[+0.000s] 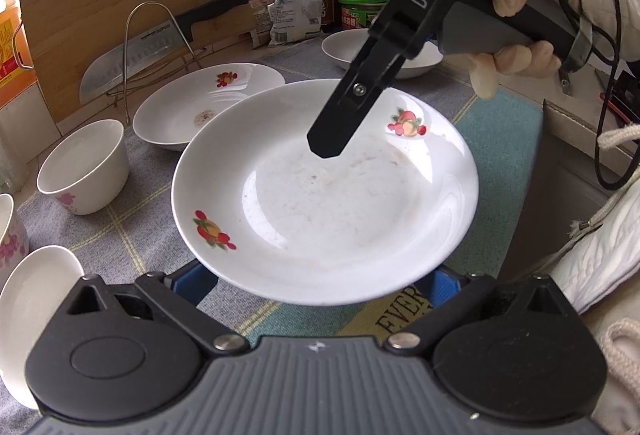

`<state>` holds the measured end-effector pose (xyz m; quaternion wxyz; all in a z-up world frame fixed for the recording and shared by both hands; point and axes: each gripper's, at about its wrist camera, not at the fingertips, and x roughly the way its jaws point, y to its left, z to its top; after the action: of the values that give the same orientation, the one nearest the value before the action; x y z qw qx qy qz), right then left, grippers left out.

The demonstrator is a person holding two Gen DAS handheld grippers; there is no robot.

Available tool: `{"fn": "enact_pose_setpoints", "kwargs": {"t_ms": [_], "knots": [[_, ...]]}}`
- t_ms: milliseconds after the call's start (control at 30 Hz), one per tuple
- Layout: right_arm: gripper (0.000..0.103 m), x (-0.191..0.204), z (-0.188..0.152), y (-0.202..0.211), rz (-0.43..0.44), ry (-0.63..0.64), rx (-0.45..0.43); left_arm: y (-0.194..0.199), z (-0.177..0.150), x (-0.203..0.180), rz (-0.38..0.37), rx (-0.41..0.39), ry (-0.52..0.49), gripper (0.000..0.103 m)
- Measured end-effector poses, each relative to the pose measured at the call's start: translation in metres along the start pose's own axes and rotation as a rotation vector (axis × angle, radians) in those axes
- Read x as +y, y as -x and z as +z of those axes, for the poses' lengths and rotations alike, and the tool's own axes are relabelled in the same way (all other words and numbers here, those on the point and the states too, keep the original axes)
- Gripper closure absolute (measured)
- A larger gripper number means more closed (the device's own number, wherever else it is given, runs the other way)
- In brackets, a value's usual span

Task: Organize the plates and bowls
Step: 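Bring the held deep plate over the placed plate with the right gripper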

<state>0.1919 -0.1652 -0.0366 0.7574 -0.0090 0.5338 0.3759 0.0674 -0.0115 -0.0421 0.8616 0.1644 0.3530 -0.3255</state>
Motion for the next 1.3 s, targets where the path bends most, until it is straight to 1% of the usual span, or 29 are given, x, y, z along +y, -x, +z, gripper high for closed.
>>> {"fn": "enact_pose_setpoints", "kwargs": {"t_ms": [400,833,1100,1300], "knots": [[0.0,-0.026,-0.01,0.028,-0.03,-0.039,-0.044,-0.018,0.03,-0.013,-0.039,-0.004,-0.027,0.001],[0.0,-0.063,-0.025,0.055,-0.074,-0.103,-0.078,-0.047,0.066,-0.025,-0.091,-0.013,-0.082,0.001],[0.0,-0.084,-0.03,0.073,-0.083,-0.127,-0.102,-0.066,0.084,-0.022,-0.102,-0.022,-0.096,0.001],[0.0,-0.102,-0.031,0.085,-0.09,-0.137,-0.121,-0.082,0.099,-0.026,-0.101,-0.03,-0.128,0.001]]}}
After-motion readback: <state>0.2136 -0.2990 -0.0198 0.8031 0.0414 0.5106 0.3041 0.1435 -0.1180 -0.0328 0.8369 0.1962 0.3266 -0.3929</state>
